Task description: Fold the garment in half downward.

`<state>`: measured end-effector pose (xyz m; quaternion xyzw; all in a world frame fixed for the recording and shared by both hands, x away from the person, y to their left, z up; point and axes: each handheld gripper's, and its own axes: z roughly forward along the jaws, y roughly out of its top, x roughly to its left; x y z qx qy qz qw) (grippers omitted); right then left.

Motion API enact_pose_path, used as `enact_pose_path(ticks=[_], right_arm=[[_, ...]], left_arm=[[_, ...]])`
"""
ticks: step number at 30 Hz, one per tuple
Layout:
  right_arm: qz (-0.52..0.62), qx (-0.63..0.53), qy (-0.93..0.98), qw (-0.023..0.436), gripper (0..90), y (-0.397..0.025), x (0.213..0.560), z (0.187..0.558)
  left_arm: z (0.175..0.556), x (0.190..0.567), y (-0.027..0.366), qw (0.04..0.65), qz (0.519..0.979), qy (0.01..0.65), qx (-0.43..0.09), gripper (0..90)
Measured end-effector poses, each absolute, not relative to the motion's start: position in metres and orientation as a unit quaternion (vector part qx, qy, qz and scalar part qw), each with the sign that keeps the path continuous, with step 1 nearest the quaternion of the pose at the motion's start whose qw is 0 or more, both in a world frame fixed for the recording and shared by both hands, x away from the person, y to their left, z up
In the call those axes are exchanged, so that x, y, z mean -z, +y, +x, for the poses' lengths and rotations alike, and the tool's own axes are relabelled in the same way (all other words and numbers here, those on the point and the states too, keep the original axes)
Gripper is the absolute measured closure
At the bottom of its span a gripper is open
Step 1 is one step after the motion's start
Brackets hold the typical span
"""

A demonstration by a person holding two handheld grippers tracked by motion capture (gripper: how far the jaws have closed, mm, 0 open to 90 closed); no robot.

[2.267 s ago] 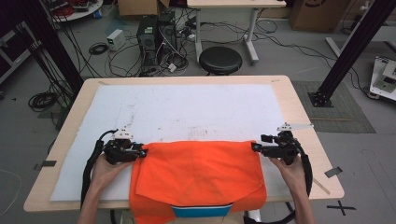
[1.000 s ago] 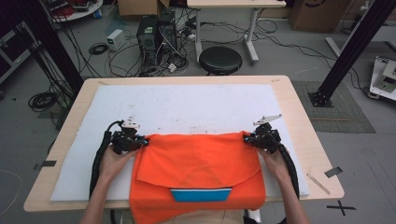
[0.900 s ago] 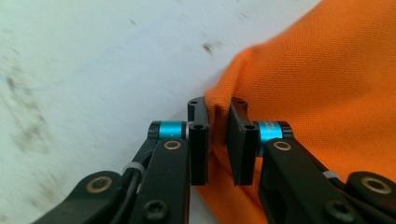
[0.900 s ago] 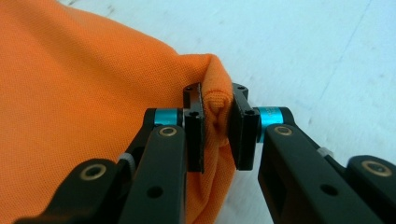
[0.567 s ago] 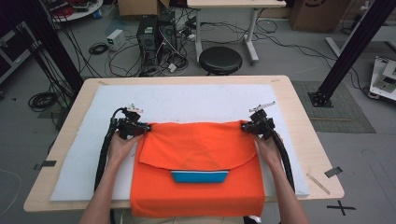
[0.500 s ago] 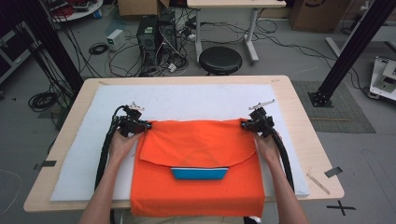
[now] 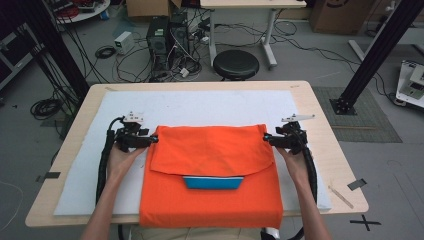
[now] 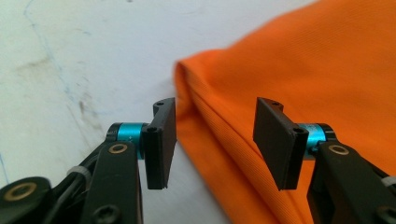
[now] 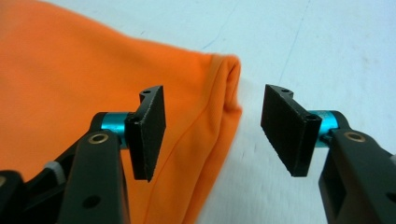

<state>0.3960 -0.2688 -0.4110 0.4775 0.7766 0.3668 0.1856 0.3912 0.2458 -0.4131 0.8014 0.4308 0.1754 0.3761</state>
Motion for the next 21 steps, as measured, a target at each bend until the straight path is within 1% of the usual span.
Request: enact_pose_path(ticks=[5, 9, 13, 16, 19, 21], right_arm=[[0.466, -0.382, 0.781, 0.165, 39.6, -0.273, 0.41, 0.366], [0.463, -0.41, 0.769, 0.161, 39.4, -0.277, 0.405, 0.345], [0.464, -0.408, 0.767, 0.172, 39.7, -0.28, 0.405, 0.33], [0.468, -0.403, 0.768, 0.172, 39.5, -0.282, 0.405, 0.325], [0.464, -0.408, 0.769, 0.162, 39.5, -0.283, 0.408, 0.321], [0.464, -0.406, 0.771, 0.158, 39.5, -0.284, 0.41, 0.32]], left_arm=[[0.348, 0.411, 0.242, 0.391, 0.813, 0.393, -0.177, 49.3], [0.323, 0.416, 0.242, 0.393, 0.824, 0.374, -0.163, 49.4], [0.313, 0.428, 0.241, 0.387, 0.828, 0.377, -0.152, 49.5], [0.313, 0.434, 0.24, 0.373, 0.835, 0.379, -0.144, 49.5], [0.312, 0.439, 0.238, 0.366, 0.839, 0.376, -0.142, 49.6], [0.311, 0.442, 0.236, 0.364, 0.841, 0.374, -0.145, 54.3]])
